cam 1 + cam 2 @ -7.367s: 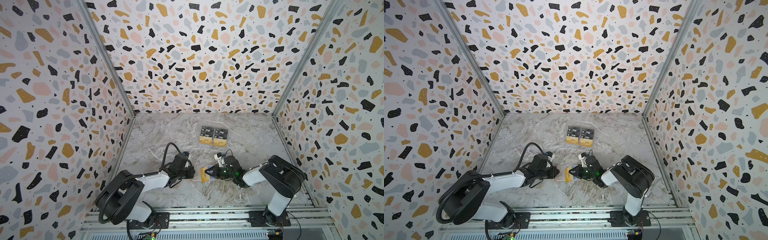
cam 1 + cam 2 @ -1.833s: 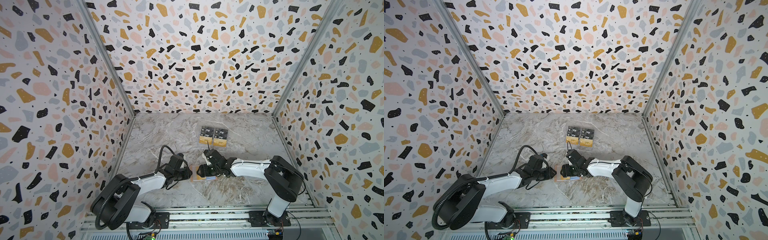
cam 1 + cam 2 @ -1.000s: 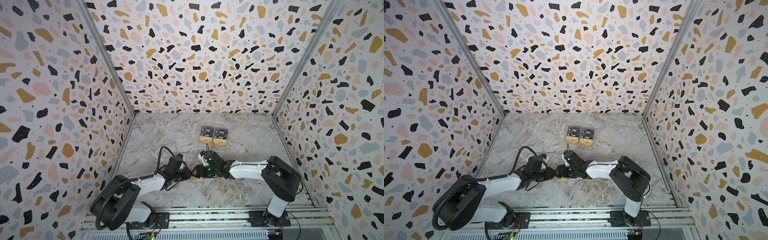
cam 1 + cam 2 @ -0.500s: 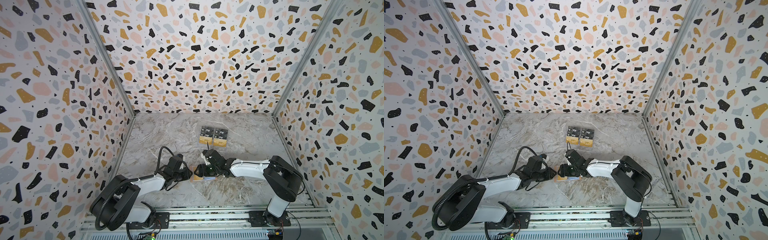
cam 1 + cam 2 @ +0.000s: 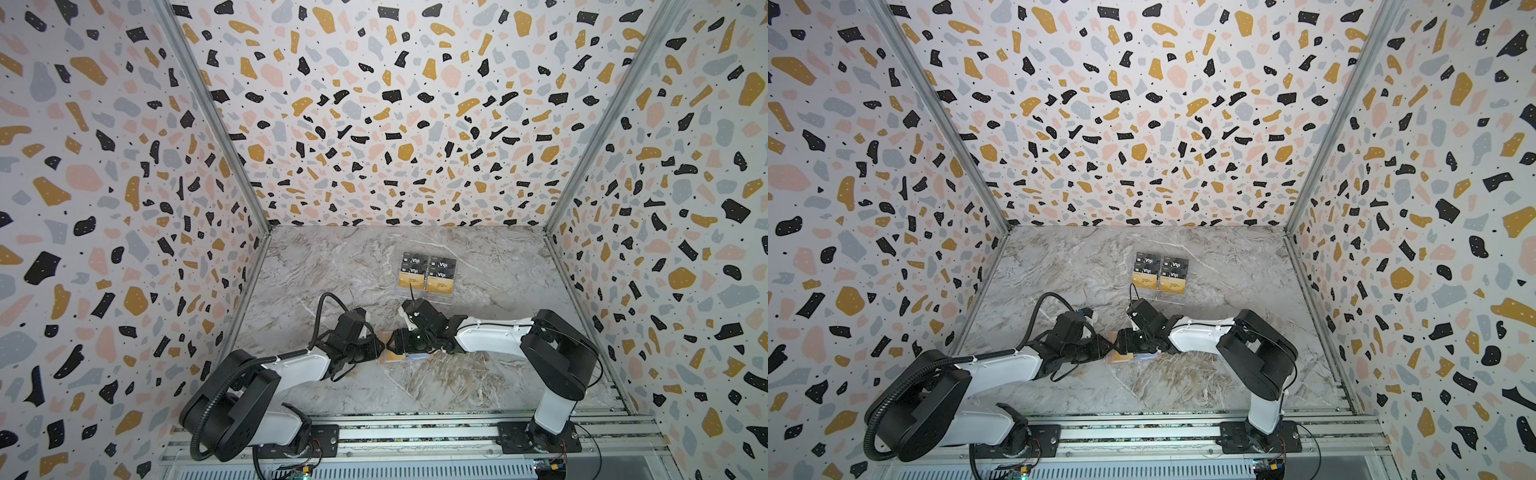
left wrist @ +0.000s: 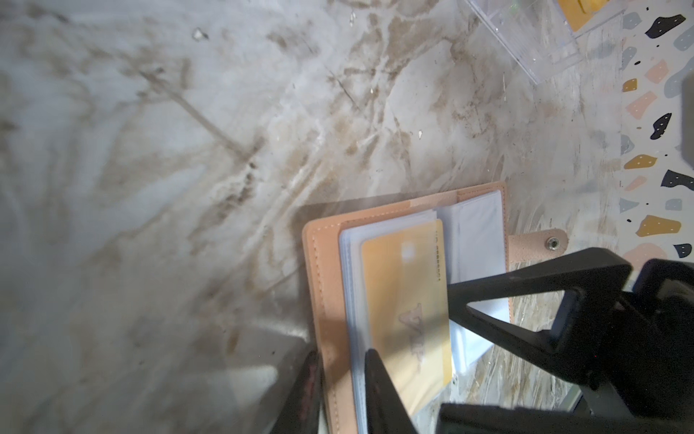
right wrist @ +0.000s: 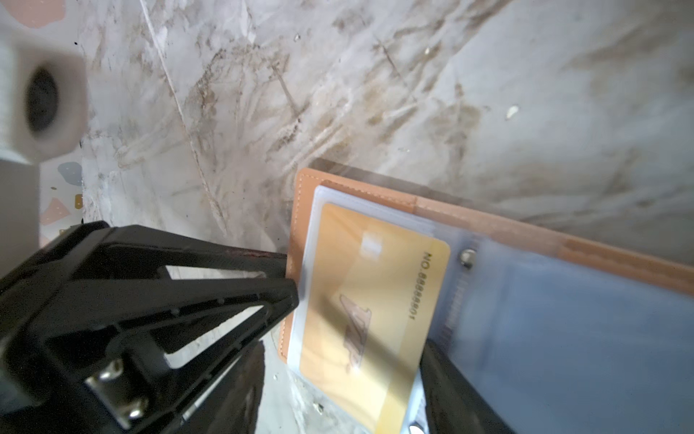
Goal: Insert credit cards into a card holder
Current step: Insert the credit card into the card slot.
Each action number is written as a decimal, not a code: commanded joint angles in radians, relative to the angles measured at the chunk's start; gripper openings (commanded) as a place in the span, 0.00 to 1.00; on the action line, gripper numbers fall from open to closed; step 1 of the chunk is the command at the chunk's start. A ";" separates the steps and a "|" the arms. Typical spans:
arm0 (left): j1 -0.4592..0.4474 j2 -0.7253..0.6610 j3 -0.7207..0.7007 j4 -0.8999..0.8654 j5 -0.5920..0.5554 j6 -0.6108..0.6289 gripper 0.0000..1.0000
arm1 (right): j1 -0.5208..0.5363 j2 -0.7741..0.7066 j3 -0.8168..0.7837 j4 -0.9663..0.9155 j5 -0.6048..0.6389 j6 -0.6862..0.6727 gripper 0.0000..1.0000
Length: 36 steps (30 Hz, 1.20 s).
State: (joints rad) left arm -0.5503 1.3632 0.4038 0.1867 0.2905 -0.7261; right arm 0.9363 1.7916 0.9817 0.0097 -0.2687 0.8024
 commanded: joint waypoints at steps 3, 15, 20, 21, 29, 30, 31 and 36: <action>0.003 -0.013 -0.018 0.030 0.021 -0.008 0.20 | 0.042 0.018 0.073 -0.084 0.039 -0.026 0.66; 0.003 -0.021 -0.022 0.027 0.021 -0.012 0.19 | 0.055 0.007 0.057 -0.038 0.031 -0.001 0.66; 0.004 -0.041 0.009 -0.054 -0.010 0.015 0.24 | 0.014 -0.064 0.022 -0.067 0.035 -0.050 0.67; 0.004 -0.046 0.019 -0.075 -0.013 0.021 0.26 | 0.006 -0.084 0.011 -0.061 0.032 -0.058 0.67; 0.004 -0.117 0.125 -0.289 -0.070 0.078 0.35 | -0.033 -0.147 -0.010 -0.029 -0.054 -0.148 0.58; 0.004 -0.121 0.142 -0.306 -0.067 0.079 0.35 | -0.048 -0.152 -0.016 -0.027 -0.064 -0.162 0.57; 0.005 -0.121 0.155 -0.311 -0.060 0.073 0.35 | -0.064 -0.155 -0.024 -0.025 -0.072 -0.176 0.55; -0.023 -0.087 0.179 -0.203 0.003 -0.002 0.35 | -0.163 -0.188 -0.074 -0.019 -0.112 -0.254 0.40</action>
State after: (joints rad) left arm -0.5518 1.2583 0.5663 -0.0517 0.2562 -0.6937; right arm 0.8173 1.6531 0.9306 -0.0063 -0.3477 0.6228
